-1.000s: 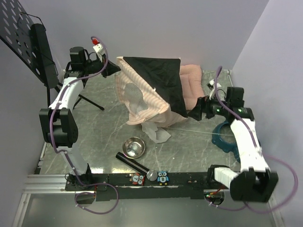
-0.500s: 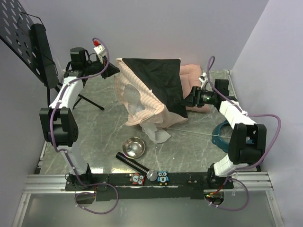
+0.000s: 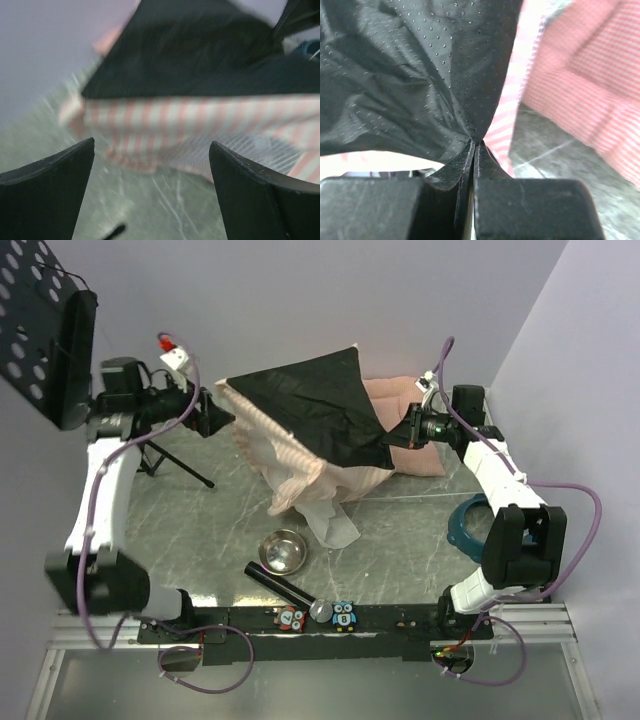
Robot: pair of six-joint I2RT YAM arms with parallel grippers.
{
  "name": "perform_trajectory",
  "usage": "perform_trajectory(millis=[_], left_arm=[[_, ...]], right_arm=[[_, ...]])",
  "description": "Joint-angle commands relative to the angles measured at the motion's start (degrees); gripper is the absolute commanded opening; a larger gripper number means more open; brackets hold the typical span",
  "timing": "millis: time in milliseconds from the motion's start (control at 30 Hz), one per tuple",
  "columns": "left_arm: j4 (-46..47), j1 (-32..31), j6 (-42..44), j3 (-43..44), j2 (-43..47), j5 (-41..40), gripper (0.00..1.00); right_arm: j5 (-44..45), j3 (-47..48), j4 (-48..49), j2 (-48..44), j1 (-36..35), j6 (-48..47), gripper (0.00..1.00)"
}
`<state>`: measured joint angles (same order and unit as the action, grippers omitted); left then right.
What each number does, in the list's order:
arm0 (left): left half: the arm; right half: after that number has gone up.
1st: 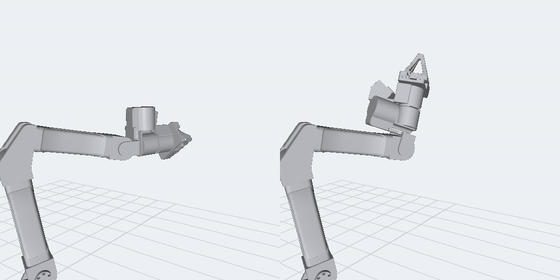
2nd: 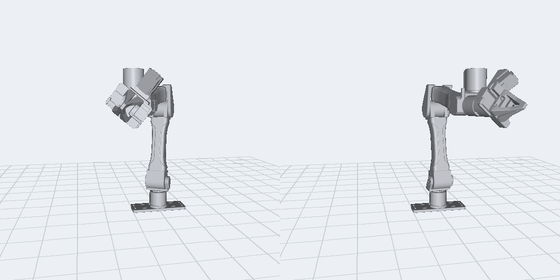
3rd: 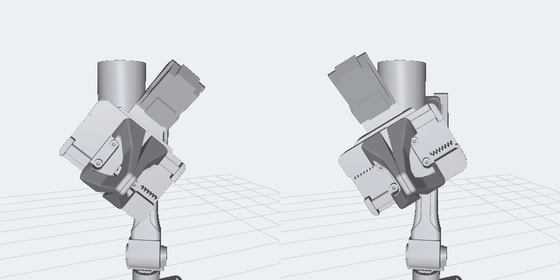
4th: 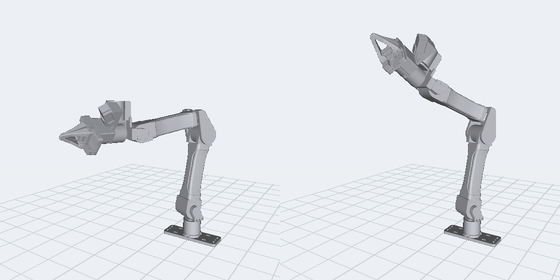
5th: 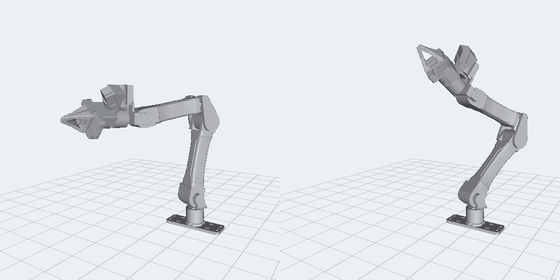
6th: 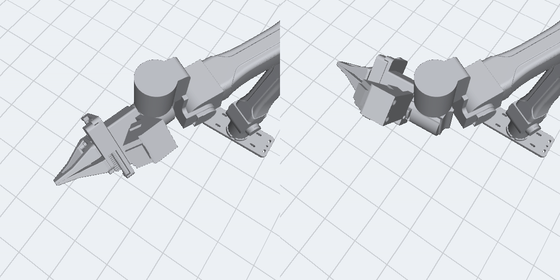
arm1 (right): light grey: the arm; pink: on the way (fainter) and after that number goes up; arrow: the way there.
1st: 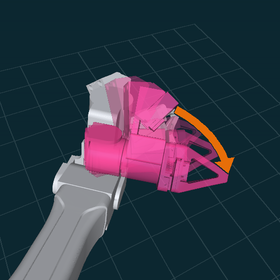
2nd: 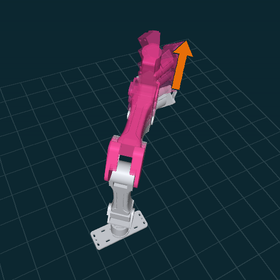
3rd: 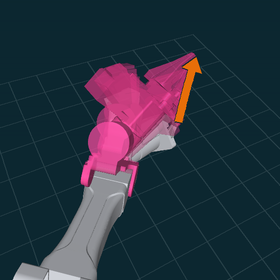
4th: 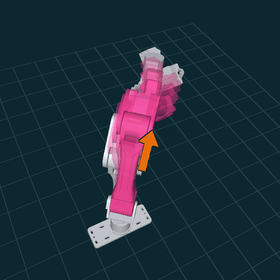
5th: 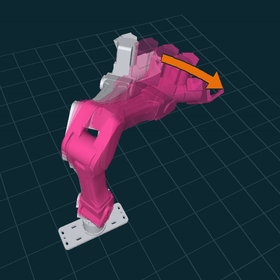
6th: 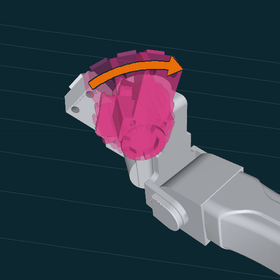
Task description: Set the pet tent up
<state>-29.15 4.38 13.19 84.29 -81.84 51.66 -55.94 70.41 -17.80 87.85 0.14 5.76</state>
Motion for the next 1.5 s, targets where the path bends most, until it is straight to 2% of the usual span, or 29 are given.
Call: perform_trajectory(millis=[0, 33, 133, 267, 400, 467, 567, 633, 733, 833, 933, 1033, 1100, 1200, 1367, 1467], left_arm=[[8.03, -4.01, 1.93, 4.99, 10.38, -0.32, 1.00], [8.14, -7.51, 3.93, 7.44, 10.21, -0.94, 1.00], [-0.10, -18.76, 12.10, 15.88, 5.57, -7.26, 1.00], [-4.42, -24.58, 15.01, 18.10, -0.41, -4.55, 1.00], [-10.47, -35.20, 23.70, 21.34, -5.59, -12.27, 1.00], [-13.64, -39.60, 25.21, 23.54, -8.67, -15.96, 1.00], [-16.65, -41.29, 25.67, 25.48, -11.05, -14.39, 0.98], [-17.87, -41.38, 26.09, 26.27, -11.84, -14.57, 0.96], [-26.20, -39.55, 31.44, 28.29, -12.29, -12.91, 0.94], [-36.55, -26.92, 30.58, 33.28, -12.89, -1.94, 0.97], [-47.21, -19.96, 37.33, 39.80, -16.76, -4.63, 0.94], [-46.96, -12.05, 38.30, 37.79, -17.12, -2.62, 0.92], [-49.42, -10.71, 42.34, 37.35, -17.47, -3.75, 0.91], [-48.56, -10.18, 43.58, 34.46, -15.90, -4.11, 0.93], [-44.69, -12.02, 38.68, 33.04, -15.27, -4.46, 0.95], [-38.98, -13.96, 33.40, 31.12, -14.40, -4.20, 0.96]], right_arm=[[-0.57, 3.94, -5.30, -3.65, -3.65, -0.84, 0.00], [-0.48, 4.55, -6.10, -3.92, -4.44, -0.40, 0.00], [2.49, 4.47, -6.28, -5.32, -6.73, 0.65, 0.00], [6.45, 3.50, -6.45, -5.15, -6.82, 2.85, 0.00], [6.55, 4.03, -7.69, -4.62, -6.65, 2.41, 0.00], [6.55, 3.94, -7.07, -4.97, -6.65, 2.59, 0.00], [6.64, 4.29, -7.95, -4.97, -6.56, 1.36, 0.00], [6.29, 4.03, -8.47, -4.97, -6.47, 0.75, 0.00], [5.76, 4.12, -9.61, -5.24, -6.38, -0.57, 0.00], [5.76, 4.29, -11.29, -5.32, -6.21, -1.98, 0.00], [6.46, 3.07, -11.12, -5.06, -5.86, -1.54, 0.00], [6.46, 1.05, -10.24, -5.24, -4.72, -0.84, 0.00], [6.29, 0.60, -10.41, -5.32, -4.27, -1.10, 0.00], [6.37, 0.95, -11.20, -5.50, -4.10, -1.80, 0.00], [6.64, 0.25, -9.53, -5.42, -4.10, -0.67, 0.00], [6.20, 0.52, -9.71, -4.71, -4.01, -0.22, 0.00]])
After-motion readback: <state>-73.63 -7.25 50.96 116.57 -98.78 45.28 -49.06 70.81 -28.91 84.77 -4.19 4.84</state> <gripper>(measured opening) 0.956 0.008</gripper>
